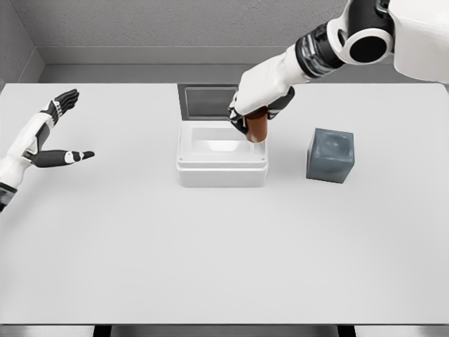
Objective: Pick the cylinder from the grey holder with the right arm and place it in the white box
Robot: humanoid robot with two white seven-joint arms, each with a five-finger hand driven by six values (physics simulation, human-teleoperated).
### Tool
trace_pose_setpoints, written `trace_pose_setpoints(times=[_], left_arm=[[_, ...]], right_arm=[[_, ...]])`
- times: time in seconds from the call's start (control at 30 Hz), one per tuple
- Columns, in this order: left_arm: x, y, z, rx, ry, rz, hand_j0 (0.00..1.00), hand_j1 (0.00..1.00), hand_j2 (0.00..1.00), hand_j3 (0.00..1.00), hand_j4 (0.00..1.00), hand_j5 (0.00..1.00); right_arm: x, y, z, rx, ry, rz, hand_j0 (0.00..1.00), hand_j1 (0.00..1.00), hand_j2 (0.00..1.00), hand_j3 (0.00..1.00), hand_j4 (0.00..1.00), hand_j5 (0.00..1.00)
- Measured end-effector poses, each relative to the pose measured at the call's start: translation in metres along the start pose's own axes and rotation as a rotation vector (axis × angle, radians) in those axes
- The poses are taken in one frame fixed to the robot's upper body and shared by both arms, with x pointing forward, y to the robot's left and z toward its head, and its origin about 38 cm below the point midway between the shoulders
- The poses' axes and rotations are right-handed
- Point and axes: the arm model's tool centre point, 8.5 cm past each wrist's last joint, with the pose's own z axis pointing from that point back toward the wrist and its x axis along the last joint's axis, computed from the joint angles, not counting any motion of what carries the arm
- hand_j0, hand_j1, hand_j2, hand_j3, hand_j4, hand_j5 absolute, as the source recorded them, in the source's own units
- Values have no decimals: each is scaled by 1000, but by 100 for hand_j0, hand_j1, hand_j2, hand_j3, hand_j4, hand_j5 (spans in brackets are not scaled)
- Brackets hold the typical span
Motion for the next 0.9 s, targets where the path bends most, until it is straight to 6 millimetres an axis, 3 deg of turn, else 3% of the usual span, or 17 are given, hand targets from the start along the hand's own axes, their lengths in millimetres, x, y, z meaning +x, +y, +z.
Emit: trace_pose_setpoints(times=[0.4,0.9], left_arm=[[-1,2,2,4,5,-2,100,100,100,100,100,100],[-3,2,3,5,11,1,100,100,100,100,100,100]], right_arm=[[8,-15,-15,39,-22,52,46,46,46,46,46,46],[4,-16,-21,73,-8,58,46,46,46,46,46,46]])
